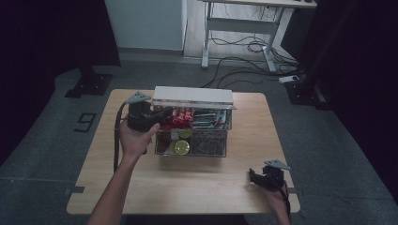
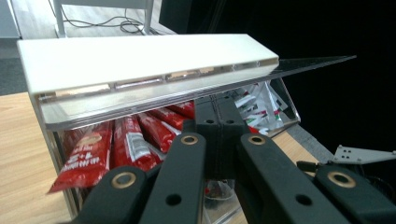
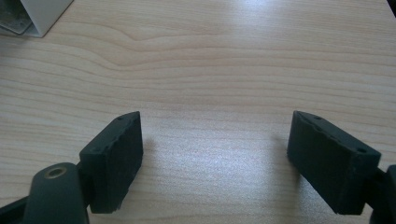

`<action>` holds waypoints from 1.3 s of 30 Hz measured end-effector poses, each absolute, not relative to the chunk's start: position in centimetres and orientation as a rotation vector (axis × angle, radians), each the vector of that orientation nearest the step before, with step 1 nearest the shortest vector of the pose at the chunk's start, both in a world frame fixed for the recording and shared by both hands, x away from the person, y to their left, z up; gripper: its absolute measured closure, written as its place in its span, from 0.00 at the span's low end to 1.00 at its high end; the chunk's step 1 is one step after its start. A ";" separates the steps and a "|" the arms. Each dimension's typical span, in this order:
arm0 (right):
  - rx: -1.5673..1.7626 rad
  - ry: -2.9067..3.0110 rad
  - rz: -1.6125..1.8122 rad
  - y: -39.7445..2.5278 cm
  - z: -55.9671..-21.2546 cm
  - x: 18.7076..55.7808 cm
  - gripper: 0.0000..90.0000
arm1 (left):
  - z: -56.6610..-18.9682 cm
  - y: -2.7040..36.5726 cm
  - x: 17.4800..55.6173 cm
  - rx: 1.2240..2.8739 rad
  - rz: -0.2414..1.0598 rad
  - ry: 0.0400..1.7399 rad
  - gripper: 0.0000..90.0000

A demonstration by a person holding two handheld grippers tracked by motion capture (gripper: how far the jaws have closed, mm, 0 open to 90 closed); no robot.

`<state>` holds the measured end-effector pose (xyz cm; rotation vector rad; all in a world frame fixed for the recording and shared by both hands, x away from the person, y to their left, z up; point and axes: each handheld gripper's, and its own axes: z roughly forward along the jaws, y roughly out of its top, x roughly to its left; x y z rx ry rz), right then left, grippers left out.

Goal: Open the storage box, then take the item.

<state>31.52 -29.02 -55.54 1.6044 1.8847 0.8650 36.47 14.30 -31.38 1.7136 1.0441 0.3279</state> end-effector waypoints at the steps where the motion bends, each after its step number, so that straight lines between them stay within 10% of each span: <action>1: 1.605 1.881 0.863 -29.0 -55.5 31.5 0.21 | -31.3 14.2 36.6 1.718 0.334 1.043 1.00; 23: 1.612 1.881 0.889 -29.1 -55.5 31.4 0.23 | -30.8 14.0 37.0 1.715 0.353 1.046 1.00; 39: 1.492 1.796 1.152 -26.8 -49.7 30.5 0.44 | -31.2 13.7 37.4 1.752 0.362 1.026 1.00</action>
